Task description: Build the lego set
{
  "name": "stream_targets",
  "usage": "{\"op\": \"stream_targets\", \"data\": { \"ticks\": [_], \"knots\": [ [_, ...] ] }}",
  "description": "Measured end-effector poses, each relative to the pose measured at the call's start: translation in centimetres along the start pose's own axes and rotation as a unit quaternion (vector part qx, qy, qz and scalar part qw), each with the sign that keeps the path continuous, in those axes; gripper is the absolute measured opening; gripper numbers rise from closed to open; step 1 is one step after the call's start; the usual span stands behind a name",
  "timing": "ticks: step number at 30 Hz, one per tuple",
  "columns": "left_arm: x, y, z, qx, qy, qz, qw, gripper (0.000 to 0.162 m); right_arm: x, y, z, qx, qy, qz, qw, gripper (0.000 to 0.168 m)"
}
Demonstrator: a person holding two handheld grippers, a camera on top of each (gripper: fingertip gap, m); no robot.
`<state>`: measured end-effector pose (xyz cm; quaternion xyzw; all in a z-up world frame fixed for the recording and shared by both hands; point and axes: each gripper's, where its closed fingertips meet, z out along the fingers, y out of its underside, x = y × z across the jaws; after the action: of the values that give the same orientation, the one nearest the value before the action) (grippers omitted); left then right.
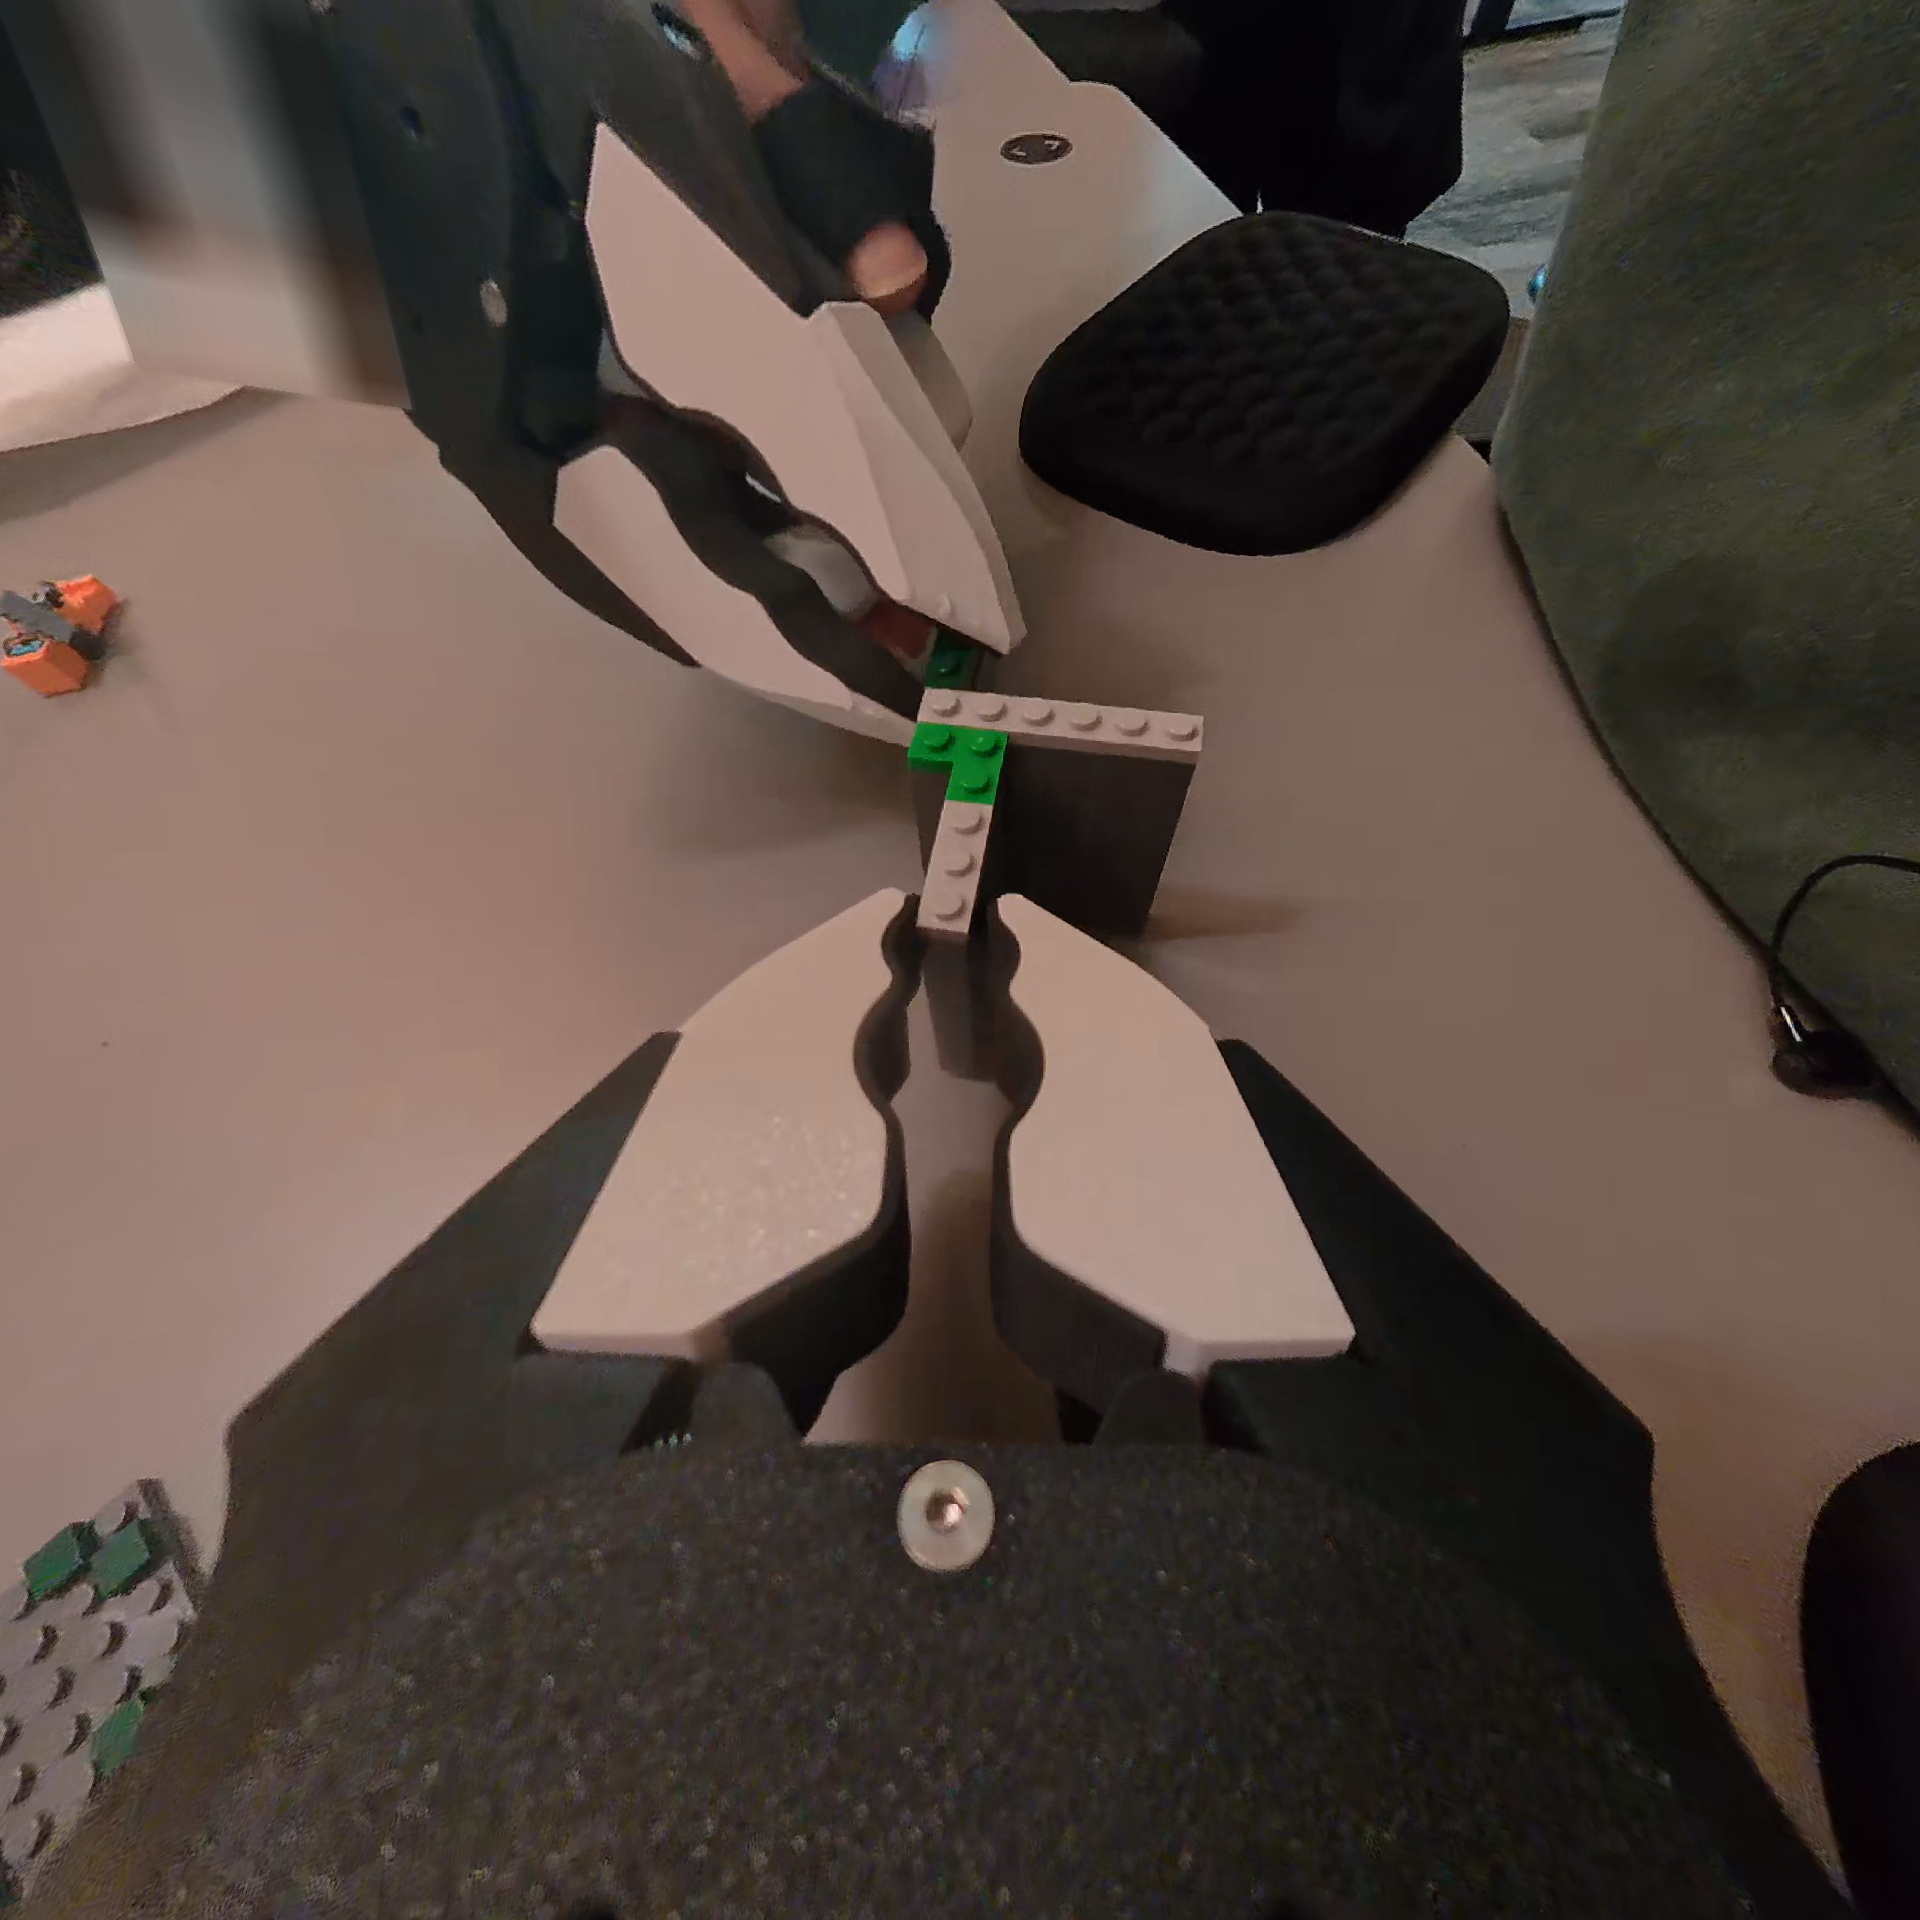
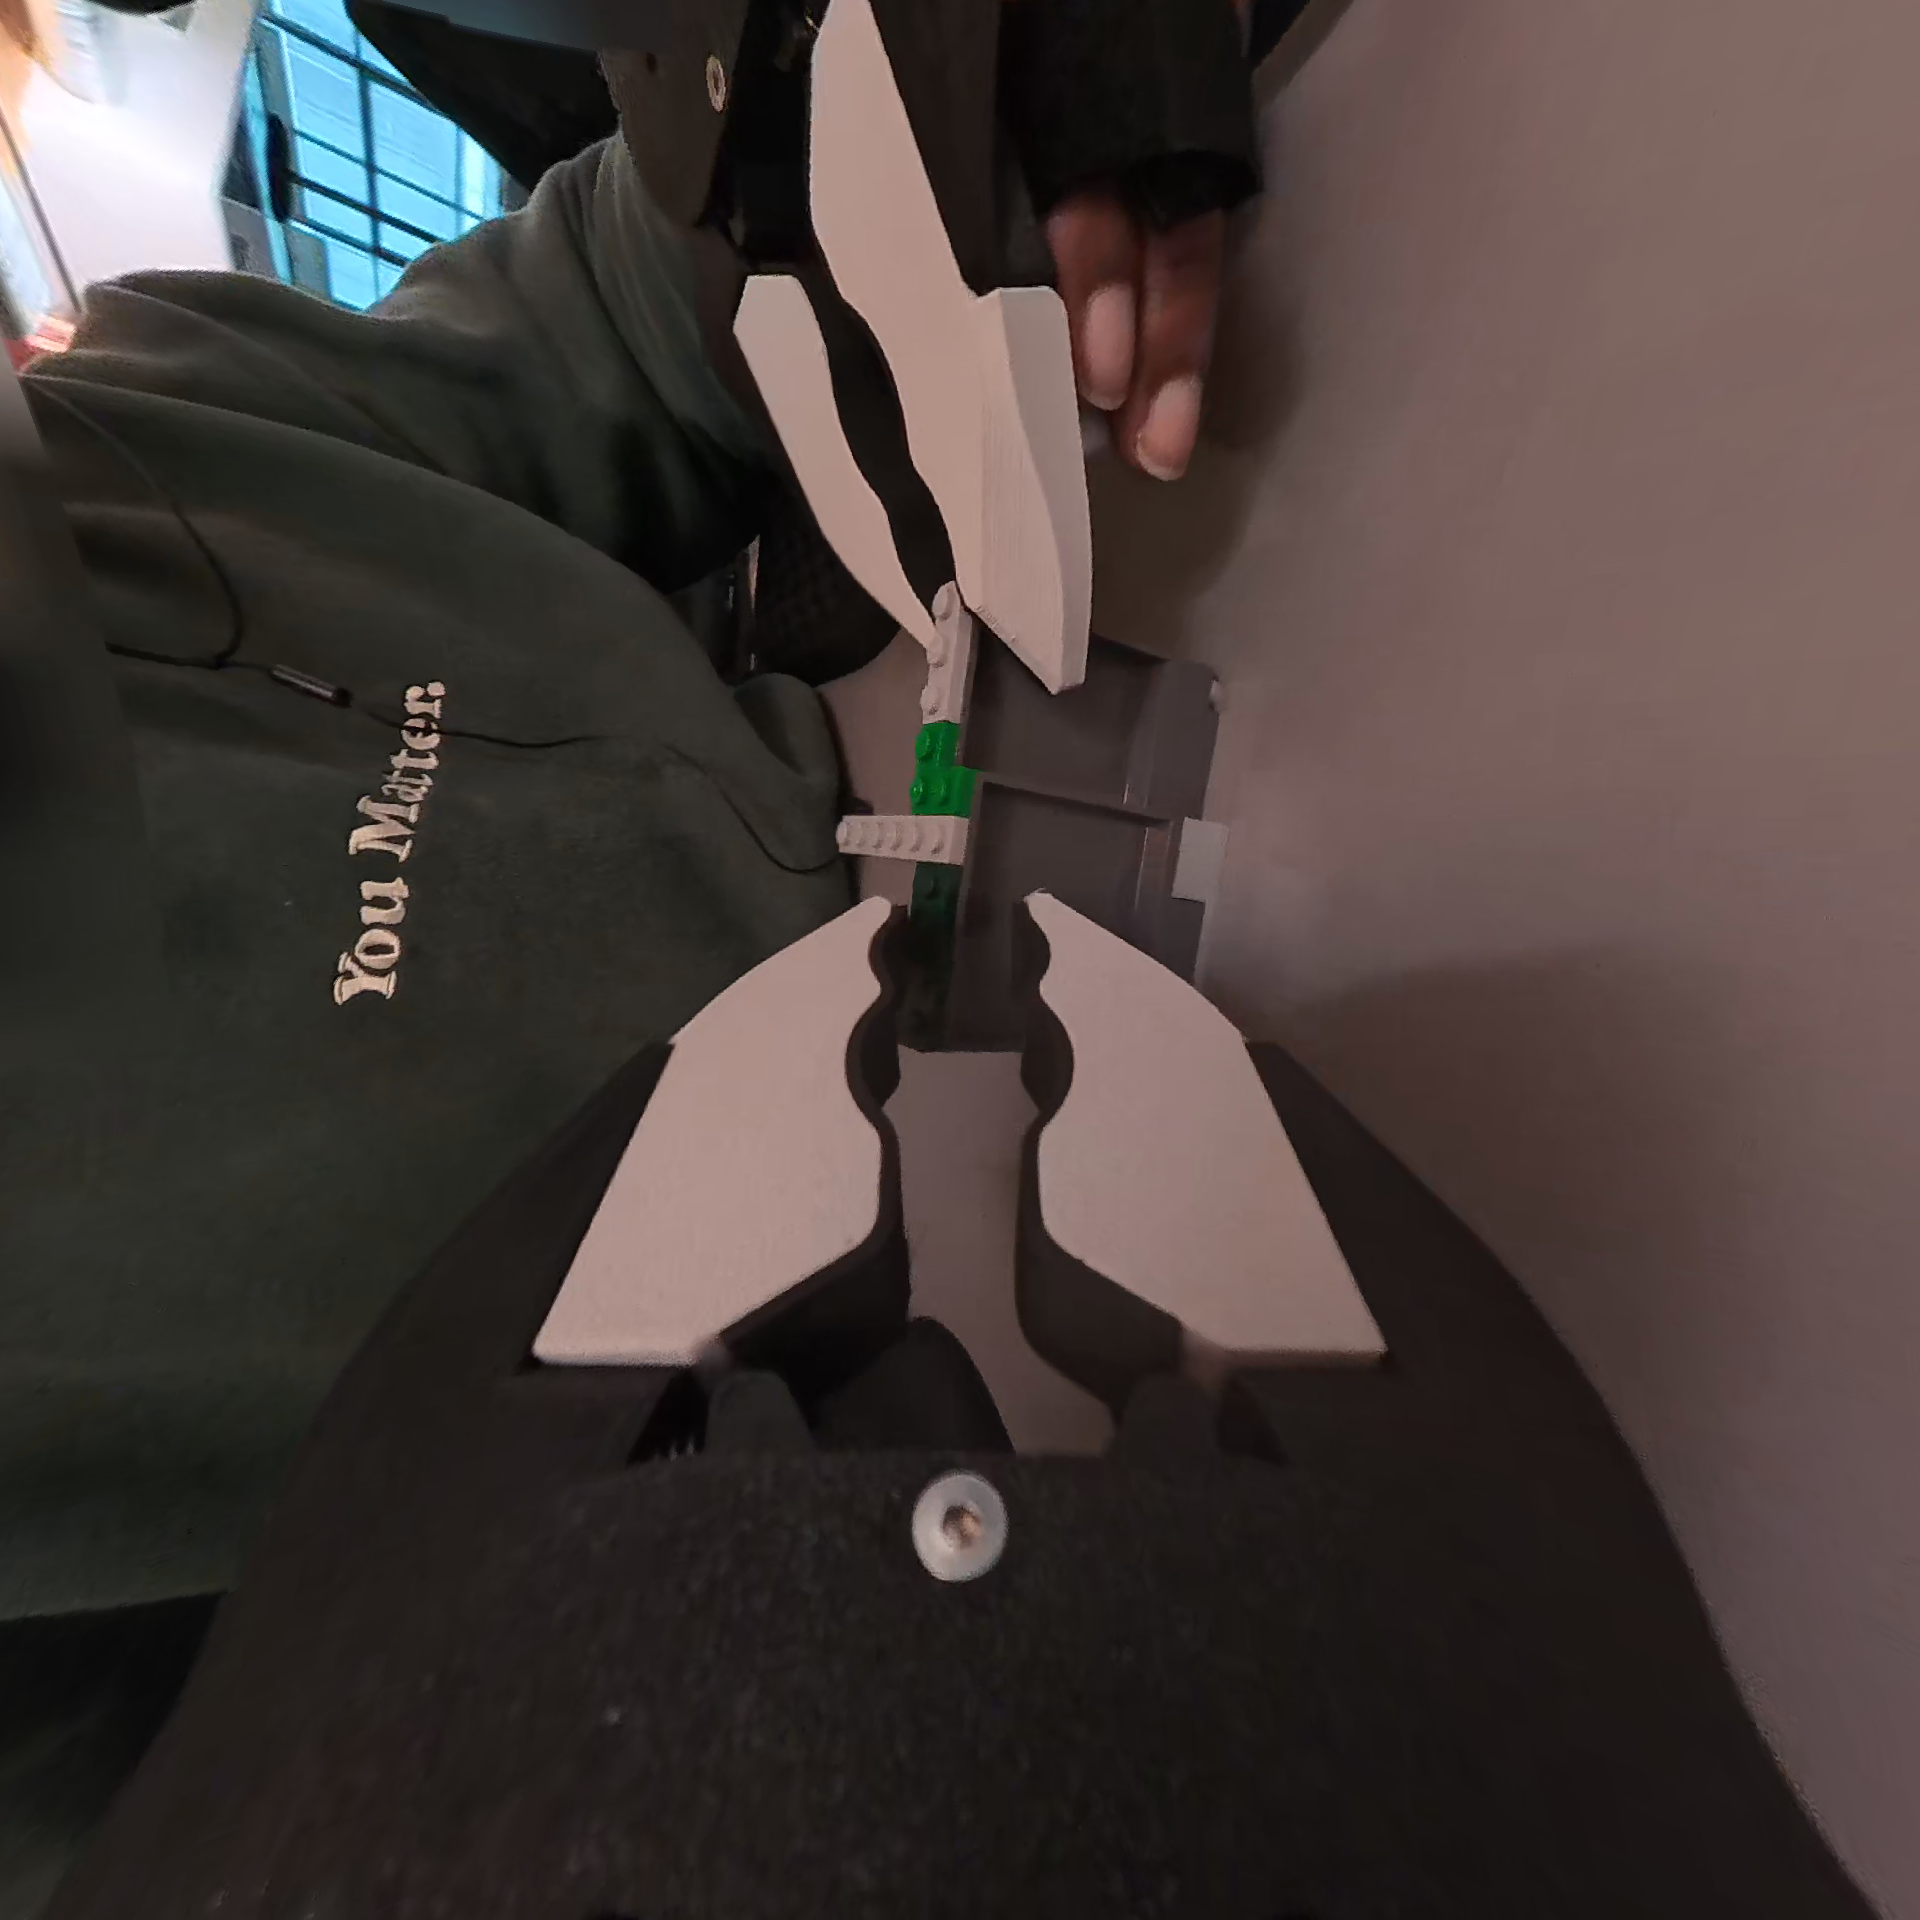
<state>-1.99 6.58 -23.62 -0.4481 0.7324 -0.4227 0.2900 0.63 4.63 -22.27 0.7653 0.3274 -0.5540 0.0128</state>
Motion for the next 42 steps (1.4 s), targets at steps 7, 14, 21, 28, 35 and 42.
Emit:
{"op": "stream_targets", "data": {
  "ticks": [7, 14, 21, 28, 35, 42],
  "knots": [
    [0.6, -0.1, 0.1, 0.013, 0.008, 0.011, 1.000, 0.010, -0.2, 0.4, 0.4, -0.006, -0.033, 0.012, 0.999, 0.022],
    [0.8, -0.1, 0.1, 0.023, 0.012, 0.007, 1.000, 0.009, -0.3, 0.5, 0.5, -0.001, -0.050, 0.023, 0.998, 0.020],
    [1.0, -0.1, 0.1, 0.024, 0.017, 0.007, 1.000, 0.009, -0.1, 0.7, 0.6, -0.007, -0.052, 0.028, 0.998, 0.023],
    [1.0, -0.1, 0.1, 0.026, 0.021, 0.004, 0.999, 0.008, -0.1, 0.6, 0.6, 0.006, -0.063, 0.028, 0.998, 0.023],
    [1.2, -0.2, 0.2, 0.026, 0.018, 0.006, 0.999, 0.008, -0.2, 0.1, -0.4, 0.033, -0.043, -0.006, 0.999, 0.020],
    [1.3, -0.1, 0.2, 0.025, 0.020, 0.003, 0.999, 0.008, -0.5, 0.4, -0.3, 0.052, -0.087, 0.019, 0.995, 0.012]
  ]
}}
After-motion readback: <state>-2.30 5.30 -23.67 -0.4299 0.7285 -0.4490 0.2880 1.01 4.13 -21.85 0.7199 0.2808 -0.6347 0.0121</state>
